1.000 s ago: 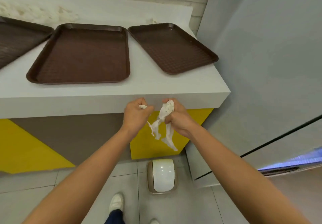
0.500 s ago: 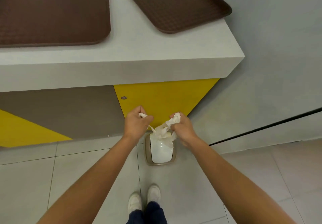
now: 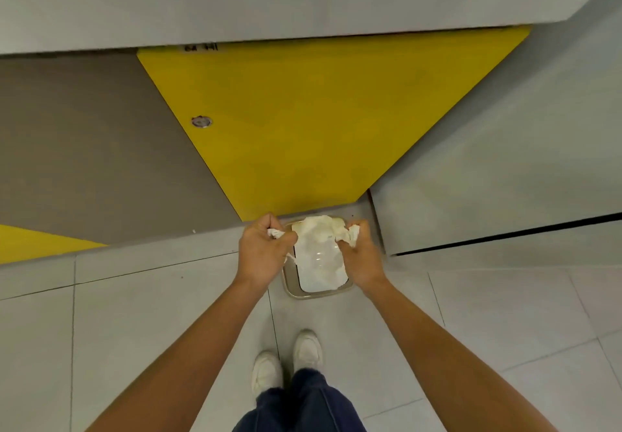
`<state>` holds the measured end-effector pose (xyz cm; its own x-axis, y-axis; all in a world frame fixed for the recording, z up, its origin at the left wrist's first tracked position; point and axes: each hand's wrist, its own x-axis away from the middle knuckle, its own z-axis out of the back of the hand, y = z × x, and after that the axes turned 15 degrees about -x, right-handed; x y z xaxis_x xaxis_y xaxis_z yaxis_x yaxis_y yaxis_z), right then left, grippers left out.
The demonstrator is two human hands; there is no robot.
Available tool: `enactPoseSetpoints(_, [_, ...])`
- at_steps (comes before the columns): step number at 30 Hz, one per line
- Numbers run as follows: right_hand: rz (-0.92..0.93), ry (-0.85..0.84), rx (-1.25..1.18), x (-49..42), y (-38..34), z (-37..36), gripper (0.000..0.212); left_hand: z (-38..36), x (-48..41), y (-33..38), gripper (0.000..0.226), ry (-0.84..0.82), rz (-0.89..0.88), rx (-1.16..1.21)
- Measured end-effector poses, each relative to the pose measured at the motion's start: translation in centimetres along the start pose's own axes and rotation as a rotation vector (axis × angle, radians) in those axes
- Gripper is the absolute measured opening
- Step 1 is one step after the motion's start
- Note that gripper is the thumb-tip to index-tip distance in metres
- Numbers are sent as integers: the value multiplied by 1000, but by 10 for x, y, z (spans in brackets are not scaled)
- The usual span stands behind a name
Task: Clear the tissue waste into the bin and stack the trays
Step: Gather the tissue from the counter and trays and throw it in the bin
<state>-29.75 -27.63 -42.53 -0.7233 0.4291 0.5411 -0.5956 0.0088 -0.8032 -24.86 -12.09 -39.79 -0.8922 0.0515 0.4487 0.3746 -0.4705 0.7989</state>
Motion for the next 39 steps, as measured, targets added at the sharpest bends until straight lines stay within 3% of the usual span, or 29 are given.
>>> enactPoseSetpoints(3, [-27,10,-86,-19,41,-13,22,-14,-15,-33,39,1,37,-18])
enactPoseSetpoints(8, [-81,18,38,-45,107,-27,22,-31,-28,-73,37,-23,66,-59])
enactPoseSetpoints(12, [-16,151,56,-58,140,-33,30,-41,-34,-94,37,-34,48,-79])
enactPoseSetpoints(14, [-60,139,84,-59,148,-39,14,-47,-36,-101,37,-42,43,-83])
enactPoseSetpoints(18, [-65,119,222,-64,165,-49,32,-60,-40,-111,38,-53,19,-99])
enactPoseSetpoints(23, [-162,-36,133,-75,172,-51,52,-77,-43,-121,38,-84,-55,-112])
enactPoseSetpoints(27, [-176,-194,209,-81,180,-43,59,-96,-42,-126,37,-93,-221,-205])
enactPoseSetpoints(31, [-146,-216,178,-79,188,-30,52,-119,-43,-140,37,-82,-546,-502])
enactPoseSetpoints(34, [-114,-222,165,-80,196,-17,45,-139,-41,-148,18,-156,-778,-738])
enactPoseSetpoints(36, [-107,-238,177,-80,200,-12,45,-149,-46,-158,8,-249,-832,-841])
enactPoseSetpoints(39, [-111,-255,177,-80,204,-7,45,-168,-55,-176,22,-420,-885,-990])
